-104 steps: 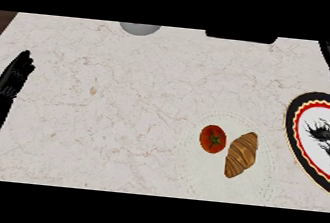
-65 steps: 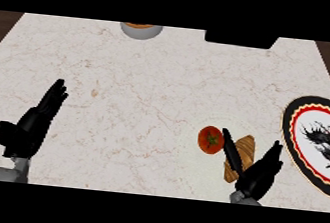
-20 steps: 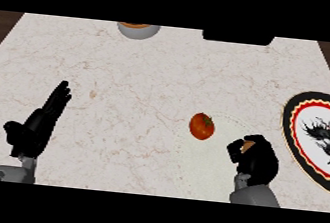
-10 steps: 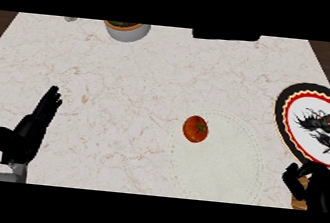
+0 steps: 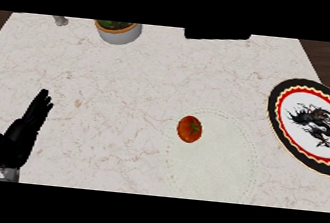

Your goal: Pick the croissant from the placemat and place it in the plate

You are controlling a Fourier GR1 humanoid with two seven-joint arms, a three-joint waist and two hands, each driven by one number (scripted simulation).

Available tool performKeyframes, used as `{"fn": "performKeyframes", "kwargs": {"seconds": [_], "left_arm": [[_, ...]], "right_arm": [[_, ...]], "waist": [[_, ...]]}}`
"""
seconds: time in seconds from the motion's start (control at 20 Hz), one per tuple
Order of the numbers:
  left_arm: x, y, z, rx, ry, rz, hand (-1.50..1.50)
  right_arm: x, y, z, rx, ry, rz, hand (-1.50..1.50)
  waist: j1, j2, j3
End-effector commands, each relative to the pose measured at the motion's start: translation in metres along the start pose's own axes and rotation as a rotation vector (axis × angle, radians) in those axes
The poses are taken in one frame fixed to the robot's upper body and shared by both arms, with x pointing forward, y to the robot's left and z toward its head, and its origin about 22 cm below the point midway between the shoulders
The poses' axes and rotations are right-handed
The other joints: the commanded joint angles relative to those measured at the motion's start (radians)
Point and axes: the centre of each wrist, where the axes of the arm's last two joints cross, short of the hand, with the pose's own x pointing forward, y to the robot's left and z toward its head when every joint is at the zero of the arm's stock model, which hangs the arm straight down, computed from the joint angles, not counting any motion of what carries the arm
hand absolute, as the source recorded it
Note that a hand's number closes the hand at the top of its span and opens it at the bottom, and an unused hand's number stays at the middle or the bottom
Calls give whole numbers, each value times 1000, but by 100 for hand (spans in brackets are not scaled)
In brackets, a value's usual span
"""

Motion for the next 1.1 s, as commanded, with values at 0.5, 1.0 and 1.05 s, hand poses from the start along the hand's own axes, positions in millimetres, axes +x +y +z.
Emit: {"fn": "performKeyframes", "kwargs": {"seconds": [0.5,1.0,1.05], "left_arm": [[17,-32,-5,-76,-42,9,0],[21,-15,-21,-100,-43,8,0],[15,-14,-25,-105,-62,-5,0]], "right_arm": [[-137,-157,-21,-209,-223,-288,150],[-106,-142,-61,-74,-275,-327,150],[-104,-143,-65,-66,-283,-331,150]], "waist": [[81,24,-3],[111,29,-7],[108,29,-7]]}}
